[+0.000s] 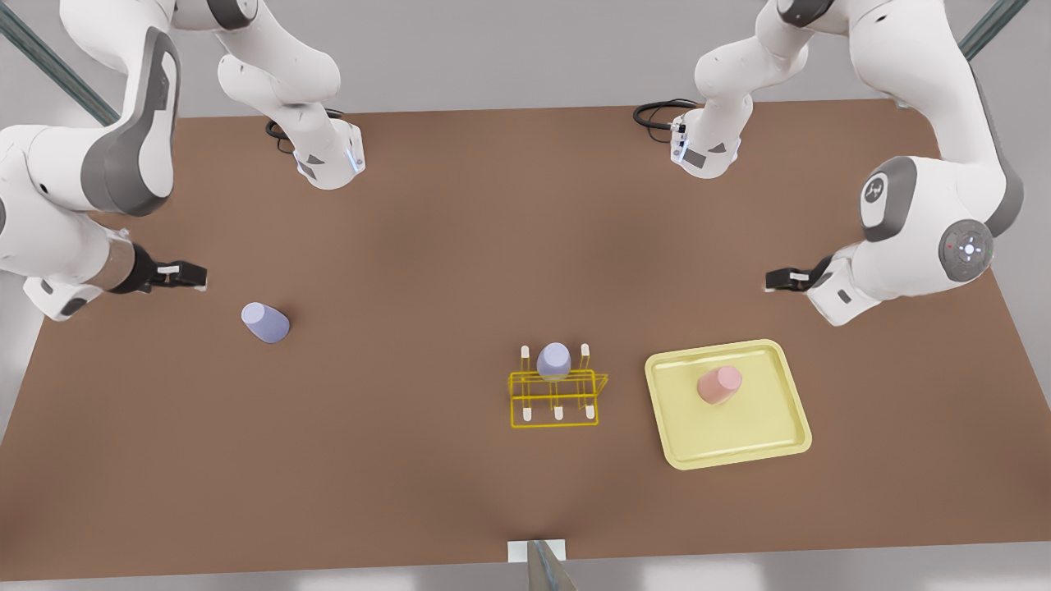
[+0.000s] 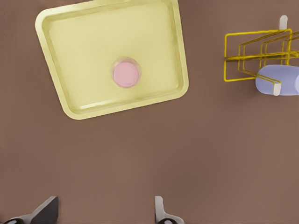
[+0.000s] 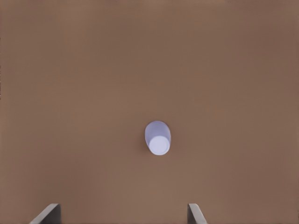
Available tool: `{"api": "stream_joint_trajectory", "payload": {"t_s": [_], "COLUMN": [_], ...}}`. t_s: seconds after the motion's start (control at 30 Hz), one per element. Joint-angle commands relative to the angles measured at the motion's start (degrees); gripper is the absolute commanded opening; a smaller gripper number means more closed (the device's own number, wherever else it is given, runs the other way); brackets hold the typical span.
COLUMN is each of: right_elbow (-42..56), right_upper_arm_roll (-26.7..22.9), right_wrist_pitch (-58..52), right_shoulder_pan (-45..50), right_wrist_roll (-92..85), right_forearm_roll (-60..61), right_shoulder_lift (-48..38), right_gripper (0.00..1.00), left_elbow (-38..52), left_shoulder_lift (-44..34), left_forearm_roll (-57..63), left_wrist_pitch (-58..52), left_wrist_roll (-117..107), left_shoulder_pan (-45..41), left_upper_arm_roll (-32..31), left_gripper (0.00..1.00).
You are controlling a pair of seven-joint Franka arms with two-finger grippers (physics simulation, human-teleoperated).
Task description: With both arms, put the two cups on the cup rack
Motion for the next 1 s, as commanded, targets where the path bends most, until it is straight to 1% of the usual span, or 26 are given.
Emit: {"api": "stream_joint_trajectory", "payload": {"t_s": [0.0, 0.1, 0.17, 0.2, 0.23, 0.27, 0.3, 0.33, 0.37, 0.4, 0.47, 0.53, 0.57, 0.63, 0.67, 0.73, 0.77, 0.87, 0.97], "right_elbow": [-0.24, -0.76, -5.67, -8.41, -11.4, -14.3, -16.58, -19.48, -24.84, -27.92, -30.56, -32.4, -32.14, -33.54, -39.07, -41.98, -45.75, -47.61, -47.88], "right_upper_arm_roll": [0.0, 0.0, 0.0, 0.0, 0.0, 0.0, 0.0, 0.0, 0.0, 0.0, 0.0, -0.09, -0.09, -0.26, -0.26, -0.26, -0.26, -0.26, -0.26], "right_wrist_pitch": [6.2, 6.12, 6.99, 8.22, 9.98, 12.88, 15.34, 18.06, 22.98, 25.71, 28.7, 30.63, 31.34, 33.26, 40.02, 42.85, 46.71, 49.36, 51.55], "right_shoulder_pan": [-0.09, 0.26, 0.26, 0.44, 0.44, 0.44, 0.44, 0.35, 0.26, 0.09, 0.0, -0.26, -0.44, -2.02, -2.55, -3.08, -3.08, -3.78, -3.78], "right_wrist_roll": [-4.61, -3.82, -3.91, -3.64, -3.64, -3.47, -3.38, -3.29, -2.41, -2.41, -2.33, -2.06, 0.22, 1.28, 1.28, 1.28, 1.28, 1.28, 1.28], "right_forearm_roll": [-0.19, -0.19, -0.45, -0.54, -0.54, -0.45, -0.45, -0.45, -0.45, -0.45, -0.45, -0.45, -0.45, -0.8, -0.8, -0.8, -0.8, -0.8, -0.63], "right_shoulder_lift": [-0.4, 0.12, -0.14, -0.14, -0.32, -0.75, -1.19, -1.89, -3.83, -4.97, -5.68, -5.85, -4.27, -3.57, -4.79, -5.41, -6.2, -5.41, -2.16], "right_gripper": [1.0, 1.0, 1.0, 1.0, 1.0, 1.0, 1.0, 1.0, 1.0, 1.0, 1.0, 1.0, 1.0, 1.0, 1.0, 1.0, 1.0, 1.0, 1.0], "left_elbow": [-1.51, -0.36, -0.45, -0.36, 0.52, 0.52, 0.52, 0.34, 0.08, -0.36, -1.59, -1.59, -1.51, -1.51, -1.59, -1.86, -3.0, -3.53, -3.53], "left_shoulder_lift": [-3.11, -2.32, -0.48, 2.6, 8.66, 12.36, 14.56, 16.49, 17.81, 18.08, 19.83, 20.98, 21.5, 23.08, 23.61, 24.49, 24.49, 26.51, 27.39], "left_forearm_roll": [0.83, 0.66, 0.66, 0.75, 0.92, 0.92, 0.75, 1.19, 1.28, 1.19, 1.19, 1.19, 1.19, 1.19, 1.1, 1.1, 1.19, 1.19, 1.1], "left_wrist_pitch": [8.21, 6.72, 7.51, 12.41, 18.05, 21.13, 23.24, 24.47, 24.91, 25.97, 31.33, 33.17, 34.49, 34.93, 34.84, 34.76, 34.49, 34.32, 34.58], "left_wrist_roll": [0.23, 0.23, 0.14, 0.14, 0.23, 0.23, -0.12, -0.21, -0.21, -0.3, -0.3, -0.3, -0.3, -0.3, -0.3, -0.3, -0.3, -0.3, -0.3], "left_shoulder_pan": [-13.41, -13.51, -13.51, -13.51, -13.86, -13.33, -13.68, -16.05, -16.41, -17.11, -17.73, -17.73, -17.73, -17.73, -17.73, -17.64, -17.73, -17.73, -17.82], "left_upper_arm_roll": [14.2, 14.29, 14.29, 14.29, 14.21, 14.21, 14.12, 14.21, 14.21, 14.29, 14.64, 14.82, 14.82, 14.91, 14.91, 15.0, 15.7, 15.79, 16.23], "left_gripper": [1.0, 1.0, 1.0, 1.0, 1.0, 1.0, 1.0, 1.0, 1.0, 1.0, 1.0, 1.0, 1.0, 1.0, 1.0, 1.0, 1.0, 1.0, 1.0]}}
